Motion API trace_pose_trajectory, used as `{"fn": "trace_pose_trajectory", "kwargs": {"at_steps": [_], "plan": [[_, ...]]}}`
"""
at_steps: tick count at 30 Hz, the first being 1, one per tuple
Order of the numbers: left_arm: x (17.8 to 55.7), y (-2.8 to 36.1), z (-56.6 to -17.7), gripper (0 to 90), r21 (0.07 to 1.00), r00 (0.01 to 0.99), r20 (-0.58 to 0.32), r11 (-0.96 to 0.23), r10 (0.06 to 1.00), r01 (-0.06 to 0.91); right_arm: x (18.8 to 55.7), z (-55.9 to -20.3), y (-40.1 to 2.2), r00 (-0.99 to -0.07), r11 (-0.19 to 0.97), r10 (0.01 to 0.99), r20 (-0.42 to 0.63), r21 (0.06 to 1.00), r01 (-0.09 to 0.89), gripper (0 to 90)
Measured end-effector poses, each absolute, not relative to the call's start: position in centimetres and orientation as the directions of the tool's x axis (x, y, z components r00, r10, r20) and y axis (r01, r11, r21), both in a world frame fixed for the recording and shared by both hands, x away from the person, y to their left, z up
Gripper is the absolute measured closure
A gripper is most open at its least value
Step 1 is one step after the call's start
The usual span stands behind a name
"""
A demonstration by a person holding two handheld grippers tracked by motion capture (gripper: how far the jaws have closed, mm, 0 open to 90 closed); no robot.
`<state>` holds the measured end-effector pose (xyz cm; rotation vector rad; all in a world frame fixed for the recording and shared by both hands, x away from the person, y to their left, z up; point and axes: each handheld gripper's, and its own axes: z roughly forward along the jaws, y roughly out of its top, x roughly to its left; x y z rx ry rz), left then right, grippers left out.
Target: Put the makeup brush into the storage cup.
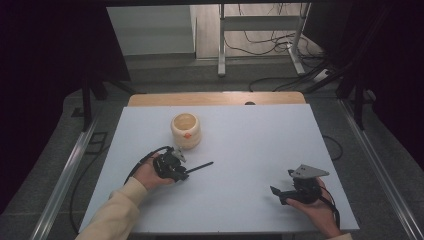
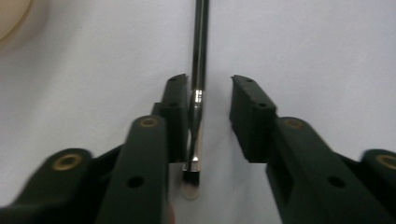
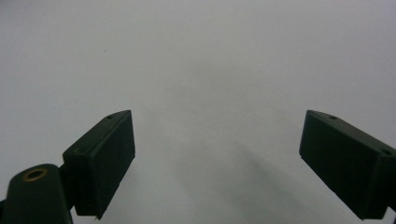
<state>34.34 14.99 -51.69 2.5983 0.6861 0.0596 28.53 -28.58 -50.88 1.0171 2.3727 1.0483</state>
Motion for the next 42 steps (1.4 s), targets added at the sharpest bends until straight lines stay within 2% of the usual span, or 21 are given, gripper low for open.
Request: {"fn": "trace_pose_trajectory", "kwargs": {"at_steps": [1,6,20,42], "plan": [[34.4,15.0,-51.7,74.9,0.435,0.874,-0.074,-0.773,0.481,0.462,28.5,-50.9,-28.6,-0.679,0.467,0.733,-0.03,0.749,0.471,10.4],[34.4,15.1,-51.7,82.9,0.433,0.874,-0.086,-0.772,0.479,0.466,28.5,-50.9,-28.6,-0.679,0.467,0.734,-0.031,0.748,0.471,10.4],[34.3,15.0,-51.6,83.2,0.437,0.88,-0.062,-0.78,0.47,0.448,28.5,-50.9,-28.6,-0.677,0.467,0.736,-0.034,0.749,0.47,10.5],[33.2,16.0,-49.1,83.3,0.566,0.873,-0.07,-0.701,0.482,0.433,28.5,-50.8,-28.7,-0.672,0.463,0.739,-0.036,0.753,0.468,10.6]]}}
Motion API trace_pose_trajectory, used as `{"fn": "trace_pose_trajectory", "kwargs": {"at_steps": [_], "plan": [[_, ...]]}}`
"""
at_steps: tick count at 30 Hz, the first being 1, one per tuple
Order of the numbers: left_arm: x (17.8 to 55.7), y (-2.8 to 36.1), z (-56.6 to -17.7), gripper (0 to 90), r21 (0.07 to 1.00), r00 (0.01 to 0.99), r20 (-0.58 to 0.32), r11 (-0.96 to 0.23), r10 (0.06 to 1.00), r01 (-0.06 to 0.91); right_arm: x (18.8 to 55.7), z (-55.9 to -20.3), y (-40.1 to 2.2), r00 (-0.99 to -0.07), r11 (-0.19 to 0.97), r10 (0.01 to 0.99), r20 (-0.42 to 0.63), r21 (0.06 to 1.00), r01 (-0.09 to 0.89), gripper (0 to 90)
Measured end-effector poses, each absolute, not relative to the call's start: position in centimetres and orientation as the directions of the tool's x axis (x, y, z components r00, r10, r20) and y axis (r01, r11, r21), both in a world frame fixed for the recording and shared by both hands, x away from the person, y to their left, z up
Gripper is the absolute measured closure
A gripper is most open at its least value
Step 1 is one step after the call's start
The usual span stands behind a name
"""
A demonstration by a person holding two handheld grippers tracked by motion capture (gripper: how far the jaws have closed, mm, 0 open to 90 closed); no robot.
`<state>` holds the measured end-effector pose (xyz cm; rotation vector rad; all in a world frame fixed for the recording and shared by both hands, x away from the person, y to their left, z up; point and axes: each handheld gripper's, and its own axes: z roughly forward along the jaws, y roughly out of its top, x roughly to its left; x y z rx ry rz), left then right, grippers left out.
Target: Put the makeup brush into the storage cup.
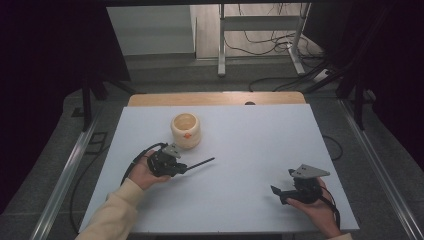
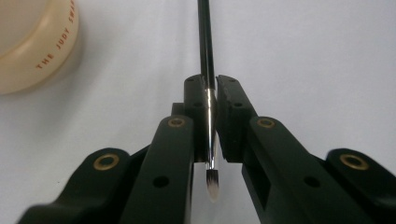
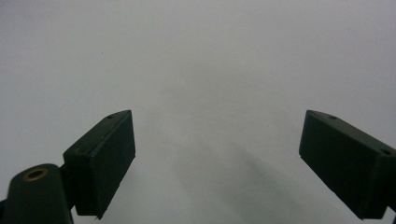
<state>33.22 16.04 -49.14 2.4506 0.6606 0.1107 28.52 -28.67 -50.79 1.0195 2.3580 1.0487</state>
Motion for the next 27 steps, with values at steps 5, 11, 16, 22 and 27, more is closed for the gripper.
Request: {"fn": "trace_pose_trajectory", "kwargs": {"at_steps": [5,11,16,22,27], "plan": [[32.9,16.0,-48.7,83.3,0.587,0.874,-0.068,-0.689,0.48,0.424,28.5,-50.7,-28.6,-0.672,0.461,0.739,-0.037,0.755,0.466,10.6],[32.5,15.7,-48.5,83.3,0.604,0.877,-0.065,-0.682,0.475,0.414,28.5,-50.7,-28.6,-0.673,0.46,0.739,-0.038,0.759,0.462,10.6],[32.2,15.5,-48.3,83.3,0.617,0.879,-0.067,-0.673,0.472,0.408,28.5,-50.7,-28.7,-0.673,0.458,0.738,-0.038,0.761,0.459,10.6],[31.8,15.2,-48.2,83.3,0.63,0.882,-0.064,-0.667,0.467,0.399,28.5,-50.7,-28.7,-0.674,0.459,0.738,-0.04,0.762,0.457,10.6],[31.5,14.9,-48.0,83.3,0.637,0.884,-0.064,-0.663,0.463,0.393,28.4,-50.7,-28.7,-0.674,0.459,0.737,-0.041,0.763,0.455,10.6]]}}
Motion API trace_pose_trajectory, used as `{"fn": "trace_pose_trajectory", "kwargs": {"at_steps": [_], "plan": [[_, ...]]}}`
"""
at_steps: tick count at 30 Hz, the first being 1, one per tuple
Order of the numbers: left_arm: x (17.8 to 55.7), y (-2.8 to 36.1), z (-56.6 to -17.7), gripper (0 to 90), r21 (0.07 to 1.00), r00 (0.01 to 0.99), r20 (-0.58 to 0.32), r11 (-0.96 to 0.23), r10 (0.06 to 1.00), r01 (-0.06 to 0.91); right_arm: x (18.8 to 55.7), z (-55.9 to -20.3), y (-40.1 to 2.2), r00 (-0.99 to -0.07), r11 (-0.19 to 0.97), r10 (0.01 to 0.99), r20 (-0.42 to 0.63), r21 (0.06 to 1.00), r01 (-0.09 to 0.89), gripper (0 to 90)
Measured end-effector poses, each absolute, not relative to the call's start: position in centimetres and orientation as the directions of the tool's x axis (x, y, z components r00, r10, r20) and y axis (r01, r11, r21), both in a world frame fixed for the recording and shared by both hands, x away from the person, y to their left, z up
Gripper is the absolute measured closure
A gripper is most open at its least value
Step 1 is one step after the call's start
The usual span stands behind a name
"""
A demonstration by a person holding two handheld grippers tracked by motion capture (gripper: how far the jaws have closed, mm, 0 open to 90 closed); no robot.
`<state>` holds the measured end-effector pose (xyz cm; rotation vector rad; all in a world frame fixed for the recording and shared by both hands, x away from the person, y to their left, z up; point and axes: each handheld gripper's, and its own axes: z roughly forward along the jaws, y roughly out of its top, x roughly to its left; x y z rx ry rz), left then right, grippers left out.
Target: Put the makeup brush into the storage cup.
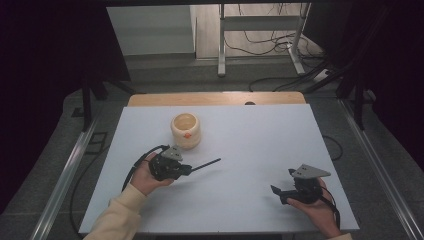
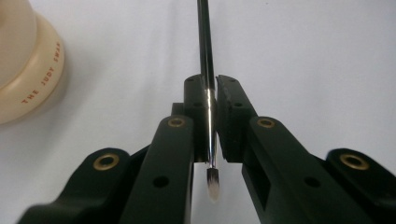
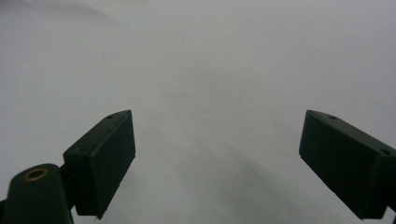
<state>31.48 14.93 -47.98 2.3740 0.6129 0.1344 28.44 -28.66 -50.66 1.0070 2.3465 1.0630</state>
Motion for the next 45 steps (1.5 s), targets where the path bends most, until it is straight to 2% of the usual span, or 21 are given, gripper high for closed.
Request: {"fn": "trace_pose_trajectory", "kwargs": {"at_steps": [21,45], "plan": [[30.5,14.6,-47.4,83.3,0.661,0.898,-0.033,-0.664,0.44,0.349,28.4,-50.6,-28.3,-0.682,0.465,0.729,-0.051,0.768,0.44,10.6],[30.1,13.8,-46.7,83.3,0.679,0.903,-0.035,-0.653,0.428,0.336,28.6,-49.5,-27.1,-0.687,0.467,0.723,-0.071,0.783,0.411,10.5]]}}
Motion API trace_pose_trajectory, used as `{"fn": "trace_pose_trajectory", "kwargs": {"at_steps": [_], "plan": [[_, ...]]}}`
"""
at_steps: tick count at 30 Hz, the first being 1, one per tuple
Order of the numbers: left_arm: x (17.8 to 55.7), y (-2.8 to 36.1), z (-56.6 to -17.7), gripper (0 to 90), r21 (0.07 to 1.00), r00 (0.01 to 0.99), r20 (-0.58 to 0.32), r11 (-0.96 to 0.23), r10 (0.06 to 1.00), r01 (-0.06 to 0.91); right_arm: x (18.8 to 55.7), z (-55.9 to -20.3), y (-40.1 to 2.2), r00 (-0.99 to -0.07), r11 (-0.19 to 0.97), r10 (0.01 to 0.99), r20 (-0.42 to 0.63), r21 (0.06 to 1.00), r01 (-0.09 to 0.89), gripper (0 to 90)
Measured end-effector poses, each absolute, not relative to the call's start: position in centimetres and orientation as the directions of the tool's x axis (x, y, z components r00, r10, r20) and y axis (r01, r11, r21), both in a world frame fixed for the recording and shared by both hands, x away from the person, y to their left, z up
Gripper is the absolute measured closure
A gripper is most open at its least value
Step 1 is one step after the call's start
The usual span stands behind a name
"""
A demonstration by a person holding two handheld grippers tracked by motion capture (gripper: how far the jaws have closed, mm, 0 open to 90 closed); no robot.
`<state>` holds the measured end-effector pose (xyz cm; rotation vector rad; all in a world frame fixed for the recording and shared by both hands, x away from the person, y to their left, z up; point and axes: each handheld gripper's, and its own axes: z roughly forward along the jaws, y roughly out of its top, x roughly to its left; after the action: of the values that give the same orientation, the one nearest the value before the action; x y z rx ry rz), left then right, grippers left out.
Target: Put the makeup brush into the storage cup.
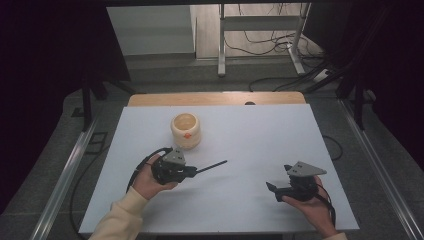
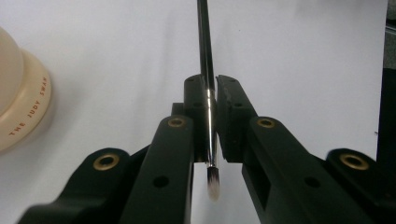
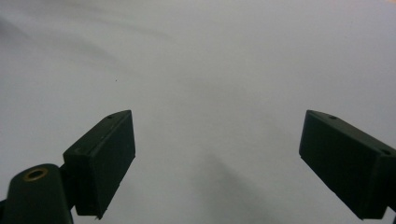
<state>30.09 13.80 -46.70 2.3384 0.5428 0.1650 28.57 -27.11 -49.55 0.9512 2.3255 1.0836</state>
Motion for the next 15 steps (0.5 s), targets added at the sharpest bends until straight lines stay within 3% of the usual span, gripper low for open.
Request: {"fn": "trace_pose_trajectory", "kwargs": {"at_steps": [15], "plan": [[30.03,13.28,-46.43,83.3,0.682,0.906,-0.028,-0.654,0.422,0.326,28.23,-48.74,-26.28,-0.691,0.501,0.712,-0.122,0.778,0.379,10.6]]}}
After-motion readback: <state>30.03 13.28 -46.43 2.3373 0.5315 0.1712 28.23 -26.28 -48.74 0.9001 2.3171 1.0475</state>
